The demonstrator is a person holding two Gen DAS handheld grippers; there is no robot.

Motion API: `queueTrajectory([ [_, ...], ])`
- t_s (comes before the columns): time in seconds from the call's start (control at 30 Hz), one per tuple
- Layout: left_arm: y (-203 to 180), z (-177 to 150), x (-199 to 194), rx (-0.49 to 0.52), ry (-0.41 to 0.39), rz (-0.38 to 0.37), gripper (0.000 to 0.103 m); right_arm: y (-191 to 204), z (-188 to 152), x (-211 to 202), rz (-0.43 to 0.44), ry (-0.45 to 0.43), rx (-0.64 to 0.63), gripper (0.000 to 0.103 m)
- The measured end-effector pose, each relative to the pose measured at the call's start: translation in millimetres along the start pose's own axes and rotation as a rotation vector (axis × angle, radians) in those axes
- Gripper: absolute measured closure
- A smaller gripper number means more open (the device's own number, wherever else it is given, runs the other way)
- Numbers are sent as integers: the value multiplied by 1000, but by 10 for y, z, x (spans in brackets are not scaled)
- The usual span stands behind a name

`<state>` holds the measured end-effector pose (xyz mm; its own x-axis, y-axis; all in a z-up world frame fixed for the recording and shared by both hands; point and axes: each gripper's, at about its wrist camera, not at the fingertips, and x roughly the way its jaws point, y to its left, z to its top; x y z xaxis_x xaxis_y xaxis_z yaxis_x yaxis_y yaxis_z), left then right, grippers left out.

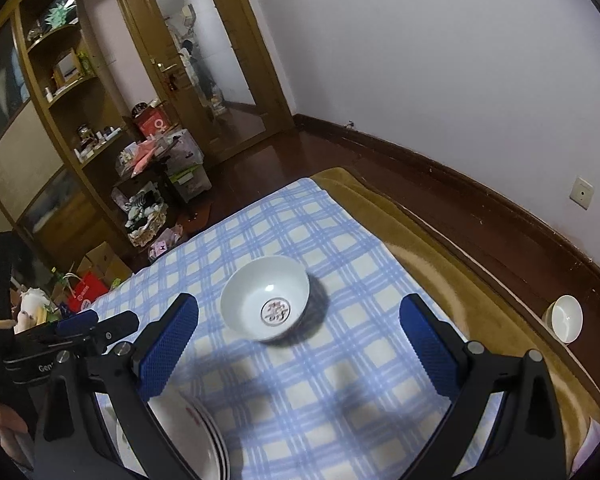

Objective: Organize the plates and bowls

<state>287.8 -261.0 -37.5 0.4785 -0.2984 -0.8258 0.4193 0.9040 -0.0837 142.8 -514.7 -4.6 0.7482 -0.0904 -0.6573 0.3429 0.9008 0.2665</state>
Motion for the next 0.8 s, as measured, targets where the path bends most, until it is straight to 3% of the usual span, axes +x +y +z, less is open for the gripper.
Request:
queueTrajectory([
  [0.17, -80, 189, 221, 29, 4, 8, 12, -2, 119, 278, -20, 28, -8, 0],
  [0.57, -88, 337, 1000, 21, 88, 29, 12, -124, 24, 848, -1, 65, 7, 0],
  [0.67, -109, 331, 1205, 20, 131, 27, 12, -168, -4, 988, 2, 92, 17, 5],
  [0.73, -120, 320, 1301, 15, 157, 9, 12, -188, -40, 1088, 11, 121, 29, 14],
  [0.8, -127, 317, 1392, 22, 185, 1, 12, -204, -80, 1190, 24, 150, 35, 16],
])
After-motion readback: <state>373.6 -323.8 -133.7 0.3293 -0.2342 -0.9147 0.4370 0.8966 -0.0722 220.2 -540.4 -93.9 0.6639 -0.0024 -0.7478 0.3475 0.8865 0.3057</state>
